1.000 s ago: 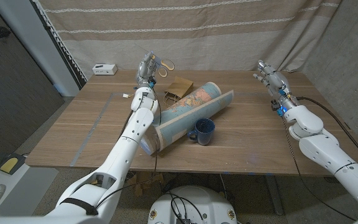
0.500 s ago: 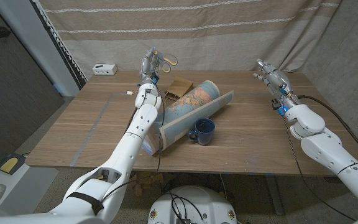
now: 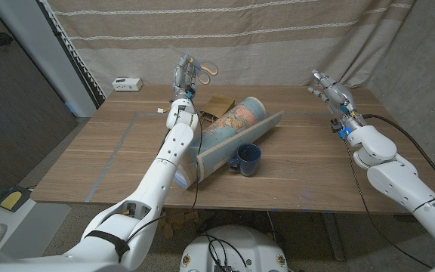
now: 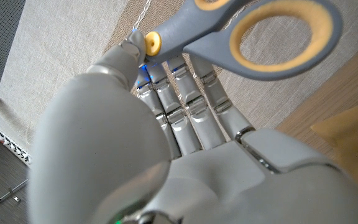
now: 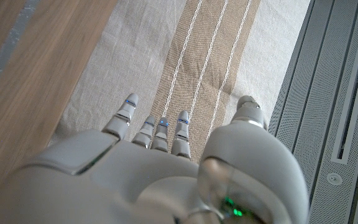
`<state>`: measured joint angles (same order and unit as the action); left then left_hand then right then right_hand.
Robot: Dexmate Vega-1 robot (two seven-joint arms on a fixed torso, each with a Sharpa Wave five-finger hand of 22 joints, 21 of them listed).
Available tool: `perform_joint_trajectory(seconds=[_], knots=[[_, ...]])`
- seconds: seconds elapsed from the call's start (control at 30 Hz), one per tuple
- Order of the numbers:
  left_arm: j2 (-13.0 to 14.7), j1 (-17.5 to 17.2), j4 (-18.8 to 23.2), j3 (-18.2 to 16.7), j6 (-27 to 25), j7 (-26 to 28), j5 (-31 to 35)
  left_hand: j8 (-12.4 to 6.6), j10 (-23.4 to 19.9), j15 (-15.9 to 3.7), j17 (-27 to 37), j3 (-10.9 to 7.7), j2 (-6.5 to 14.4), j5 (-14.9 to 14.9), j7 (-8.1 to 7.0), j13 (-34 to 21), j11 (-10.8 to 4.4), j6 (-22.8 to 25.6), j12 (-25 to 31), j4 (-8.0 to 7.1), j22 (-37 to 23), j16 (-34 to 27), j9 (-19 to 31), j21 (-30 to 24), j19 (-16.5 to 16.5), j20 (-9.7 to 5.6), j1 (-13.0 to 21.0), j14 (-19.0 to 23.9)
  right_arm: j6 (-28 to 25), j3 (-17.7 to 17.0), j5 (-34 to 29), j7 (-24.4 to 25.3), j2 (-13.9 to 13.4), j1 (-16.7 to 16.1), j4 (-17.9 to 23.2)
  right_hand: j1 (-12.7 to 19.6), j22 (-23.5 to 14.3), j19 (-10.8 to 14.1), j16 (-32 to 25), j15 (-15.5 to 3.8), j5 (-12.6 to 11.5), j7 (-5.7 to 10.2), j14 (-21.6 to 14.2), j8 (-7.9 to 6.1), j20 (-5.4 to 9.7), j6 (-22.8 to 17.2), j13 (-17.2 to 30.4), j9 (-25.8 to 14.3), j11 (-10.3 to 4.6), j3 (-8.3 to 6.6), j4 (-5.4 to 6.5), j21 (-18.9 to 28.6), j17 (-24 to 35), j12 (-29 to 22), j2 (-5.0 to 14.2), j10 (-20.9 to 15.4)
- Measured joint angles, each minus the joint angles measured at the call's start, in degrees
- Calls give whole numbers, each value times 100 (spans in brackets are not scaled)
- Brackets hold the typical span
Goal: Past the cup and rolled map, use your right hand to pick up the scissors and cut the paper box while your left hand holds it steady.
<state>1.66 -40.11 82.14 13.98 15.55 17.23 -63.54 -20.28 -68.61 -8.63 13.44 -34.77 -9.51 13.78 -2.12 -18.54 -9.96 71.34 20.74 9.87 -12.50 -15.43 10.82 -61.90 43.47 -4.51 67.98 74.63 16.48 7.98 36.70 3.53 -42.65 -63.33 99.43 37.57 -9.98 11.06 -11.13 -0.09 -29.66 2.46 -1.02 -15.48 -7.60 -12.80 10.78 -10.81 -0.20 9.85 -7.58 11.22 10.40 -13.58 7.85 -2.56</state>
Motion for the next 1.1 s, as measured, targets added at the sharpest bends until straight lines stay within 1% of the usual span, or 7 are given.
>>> perform_joint_trajectory(seconds=[0.13,0.43,0.5,0.53,0.83,0.93,1.1], knots=[[-23,0,26,-16,-26,-28,-71,5,0,0,2,0,1,0,0,0,0,0,0,-1,0,14,21,0,0,0,0,0,-23,-21,0,10,-11,-20,35,30,0,0,0,0,0,0,0,27,0,0,0,0,13,0,0,0,0,0,-30,-10],[-30,-7,84,-44,-79,-67,-190,24,0,0,2,0,24,-2,-2,0,-1,18,-1,-2,-1,-9,26,0,0,0,-24,0,-74,-52,3,22,-29,-48,86,29,0,0,34,0,0,0,0,27,0,0,0,1,53,0,0,0,0,0,-30,-9],[-32,-9,103,-54,-91,-80,-224,26,-10,0,2,0,24,-6,-14,-7,-10,30,-1,-2,20,-9,26,0,0,0,-24,0,-87,-54,5,24,-31,-50,91,32,0,0,34,2,0,0,3,27,0,0,0,1,53,0,0,0,0,0,-27,-9],[-32,-9,104,-54,-91,-80,-226,26,-11,0,2,0,24,-12,-14,-14,-11,30,-1,-2,26,-9,26,0,0,0,-24,0,-98,-54,7,24,-32,-50,95,68,0,0,34,22,0,0,22,27,0,0,0,1,53,0,0,0,0,0,9,-9],[-35,-36,178,-102,-109,-102,-330,42,-17,0,3,0,23,-8,-14,-5,-18,30,-3,-2,26,-9,24,-43,0,0,-23,0,-157,-53,23,10,-35,-27,96,68,0,-32,33,31,0,0,31,68,-32,1,0,1,84,0,0,-21,0,0,9,22],[-41,-54,191,-118,-122,-97,-380,43,-17,-1,3,-2,23,22,-14,-4,-18,30,-3,-1,26,-5,23,-43,0,0,-23,0,-174,-27,32,0,-34,-3,66,68,0,-32,33,31,22,-32,31,68,-31,33,0,1,84,0,0,-21,0,0,9,22],[-49,-89,224,-146,-150,-70,-464,44,-17,-1,2,-24,23,22,-13,-3,-17,30,-3,21,26,-4,21,-43,0,0,-23,-1,-196,0,27,0,-28,15,52,68,0,-120,55,61,22,-32,63,68,-70,33,0,1,83,0,0,-43,0,28,9,22]])
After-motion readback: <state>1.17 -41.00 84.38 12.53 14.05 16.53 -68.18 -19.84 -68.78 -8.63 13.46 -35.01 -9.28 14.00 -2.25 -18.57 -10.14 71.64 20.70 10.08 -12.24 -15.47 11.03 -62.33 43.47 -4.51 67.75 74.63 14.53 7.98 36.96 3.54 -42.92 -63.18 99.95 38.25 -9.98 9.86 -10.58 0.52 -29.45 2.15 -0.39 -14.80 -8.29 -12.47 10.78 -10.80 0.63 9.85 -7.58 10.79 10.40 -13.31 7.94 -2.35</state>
